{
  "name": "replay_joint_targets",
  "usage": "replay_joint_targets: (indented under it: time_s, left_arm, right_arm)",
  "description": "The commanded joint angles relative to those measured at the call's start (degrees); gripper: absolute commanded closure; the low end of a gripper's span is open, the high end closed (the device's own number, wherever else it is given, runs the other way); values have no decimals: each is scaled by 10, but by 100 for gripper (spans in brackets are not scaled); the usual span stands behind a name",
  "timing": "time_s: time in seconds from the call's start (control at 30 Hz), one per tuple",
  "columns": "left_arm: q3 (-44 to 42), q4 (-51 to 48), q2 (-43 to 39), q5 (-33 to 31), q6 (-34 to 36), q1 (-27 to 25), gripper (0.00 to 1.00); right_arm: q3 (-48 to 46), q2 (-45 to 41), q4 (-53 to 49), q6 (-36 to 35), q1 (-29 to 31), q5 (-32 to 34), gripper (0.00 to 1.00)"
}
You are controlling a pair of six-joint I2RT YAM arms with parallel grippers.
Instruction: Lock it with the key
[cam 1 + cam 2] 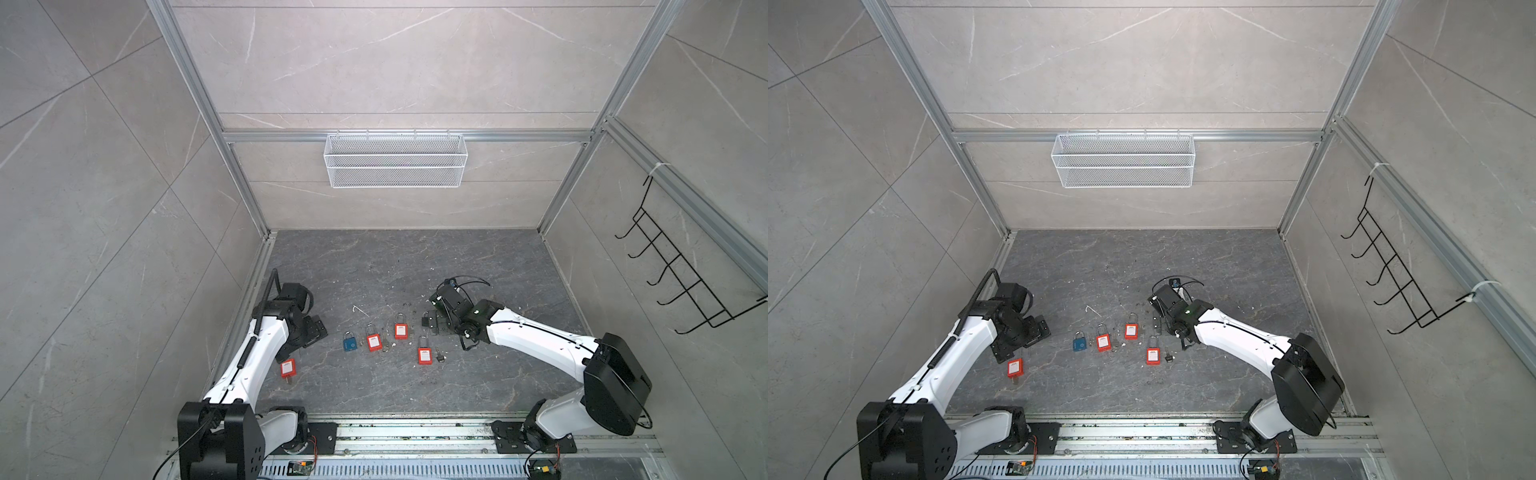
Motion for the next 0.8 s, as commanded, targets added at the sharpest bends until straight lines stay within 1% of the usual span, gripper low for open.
replay_joint_targets:
  time_s: [0.0, 0.1, 0.2, 0.37, 0.5, 0.7, 0.77]
  left_arm:
    - [1, -19, 35, 4, 11, 25, 1]
    - [9, -19, 79, 3, 26, 46, 1]
    - [11, -28, 122, 0, 19, 65, 1]
    - [12, -22, 152, -17, 13, 69, 1]
    - [16, -8, 186, -17, 31, 69, 1]
    - [19, 25, 218, 20, 38, 69, 1]
    - [22, 40, 214, 53, 35, 67, 1]
  right_arm:
    - [-19, -11, 21, 5, -12, 11, 0]
    - [-32, -23, 41, -8, -19, 1, 1]
    - [-34, -23, 45, -26, -24, -4, 0]
    - [-46, -15, 57, -42, -31, 7, 0]
    - [-50, -1, 67, -55, -36, 2, 0]
    - [-47, 13, 66, -72, -40, 6, 0]
    - [-47, 11, 67, -74, -42, 3, 0]
